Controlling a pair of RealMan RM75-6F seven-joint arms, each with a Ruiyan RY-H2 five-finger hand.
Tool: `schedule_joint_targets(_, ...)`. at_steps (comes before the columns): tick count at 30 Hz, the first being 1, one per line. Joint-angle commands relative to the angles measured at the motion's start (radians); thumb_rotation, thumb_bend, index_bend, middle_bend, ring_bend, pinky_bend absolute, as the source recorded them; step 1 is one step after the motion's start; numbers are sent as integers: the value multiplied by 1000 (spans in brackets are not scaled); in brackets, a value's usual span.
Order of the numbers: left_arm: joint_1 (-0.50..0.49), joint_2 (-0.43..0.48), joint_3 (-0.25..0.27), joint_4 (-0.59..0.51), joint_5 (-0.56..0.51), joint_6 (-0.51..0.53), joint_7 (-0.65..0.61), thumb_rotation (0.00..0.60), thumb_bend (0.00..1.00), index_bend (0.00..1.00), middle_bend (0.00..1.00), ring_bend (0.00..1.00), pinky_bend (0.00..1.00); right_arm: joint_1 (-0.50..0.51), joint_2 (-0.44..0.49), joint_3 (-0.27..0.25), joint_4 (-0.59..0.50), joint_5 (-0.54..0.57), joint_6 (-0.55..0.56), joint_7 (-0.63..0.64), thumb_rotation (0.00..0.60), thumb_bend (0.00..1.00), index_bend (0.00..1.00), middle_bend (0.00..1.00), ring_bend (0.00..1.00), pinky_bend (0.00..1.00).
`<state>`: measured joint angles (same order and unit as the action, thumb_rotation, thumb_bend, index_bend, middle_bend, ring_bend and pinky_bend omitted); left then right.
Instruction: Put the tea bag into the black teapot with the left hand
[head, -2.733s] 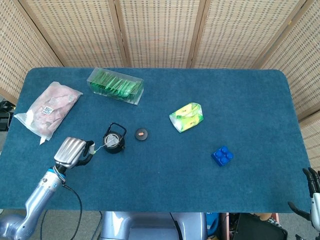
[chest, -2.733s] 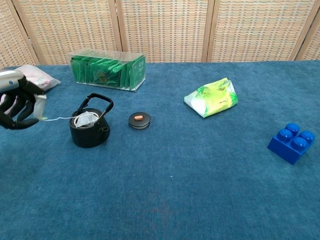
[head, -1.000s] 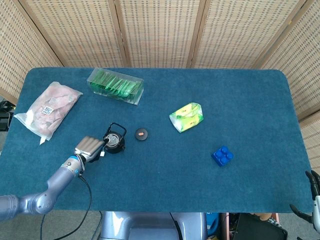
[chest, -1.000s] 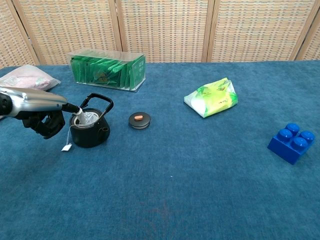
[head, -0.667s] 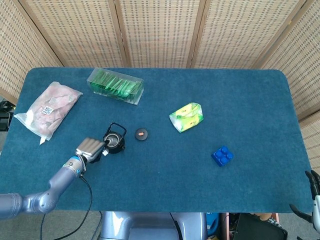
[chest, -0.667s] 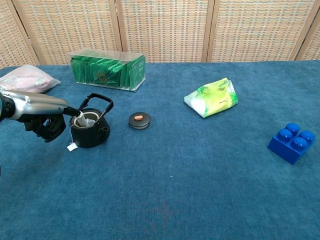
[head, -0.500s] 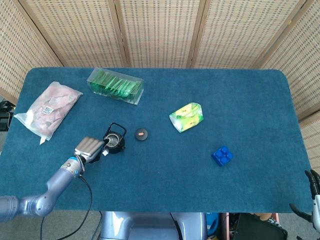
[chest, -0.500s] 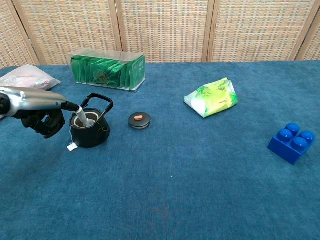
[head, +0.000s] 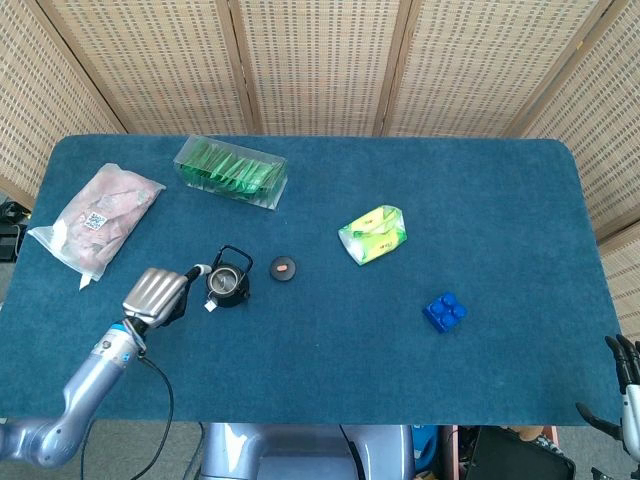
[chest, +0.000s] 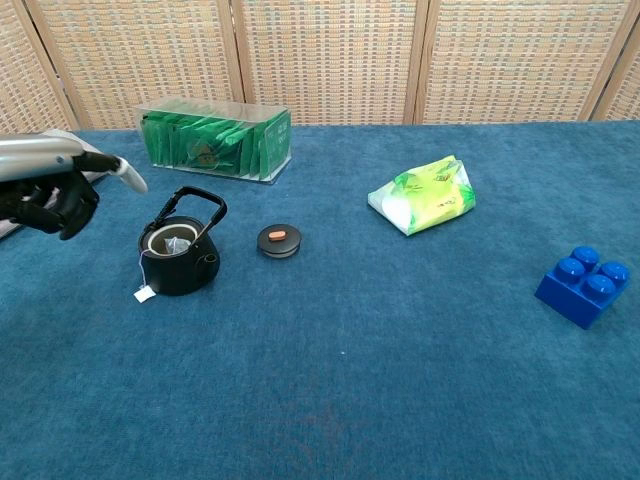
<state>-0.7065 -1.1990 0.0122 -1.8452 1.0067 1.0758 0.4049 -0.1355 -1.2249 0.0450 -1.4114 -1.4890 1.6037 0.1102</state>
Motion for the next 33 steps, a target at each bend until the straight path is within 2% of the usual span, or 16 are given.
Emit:
schedule_joint_targets(1, 123, -7, 28, 20, 142, 162, -103, 600, 1000, 176, 575, 550, 705, 7, 0, 2, 2, -7, -3, 2, 600, 19, 107, 141, 0, 64)
schedule_joint_targets(4, 185, -18, 50, 53, 220, 237, -150, 600, 1000, 176, 515, 494, 683, 13, -1, 2, 3, -12, -6, 3, 600, 18, 107, 141, 0, 64)
schedule_joint_targets(10, 276, -32, 70, 95, 303, 347, -223, 600, 1000, 176, 415, 402, 574, 23, 1, 2, 2, -23, -8, 1, 600, 19, 107, 141, 0, 64)
schedule_joint_targets(11, 325, -40, 82, 113, 333, 412, -256, 600, 1000, 176, 401, 385, 551, 30, 2, 2, 0, -34, -11, -1, 600, 19, 107, 141, 0, 64)
schedule_joint_targets(14, 388, -57, 101, 157, 388, 485, -300, 600, 955, 176, 343, 303, 438, 40, 5, 0, -5, -46, -13, -7, 600, 19, 107, 141, 0, 64)
schedule_joint_targets(18, 440, -59, 118, 187, 419, 522, -326, 600, 834, 175, 207, 156, 218, 48, 8, -3, -14, -60, -15, -15, 600, 19, 107, 141, 0, 64)
schedule_joint_targets(21, 473, -56, 124, 193, 432, 543, -336, 600, 780, 175, 144, 92, 119, 52, 7, -6, -20, -65, -17, -19, 600, 18, 107, 141, 0, 64)
schedule_joint_targets(24, 517, -58, 127, 198, 448, 575, -344, 600, 775, 175, 131, 82, 96, 56, 7, -8, -22, -68, -19, -21, 600, 19, 107, 141, 0, 64)
schedule_joint_targets(33, 564, -57, 119, 199, 463, 589, -352, 600, 774, 175, 125, 77, 75, 62, 5, -15, -26, -88, -11, -21, 600, 18, 107, 141, 0, 64)
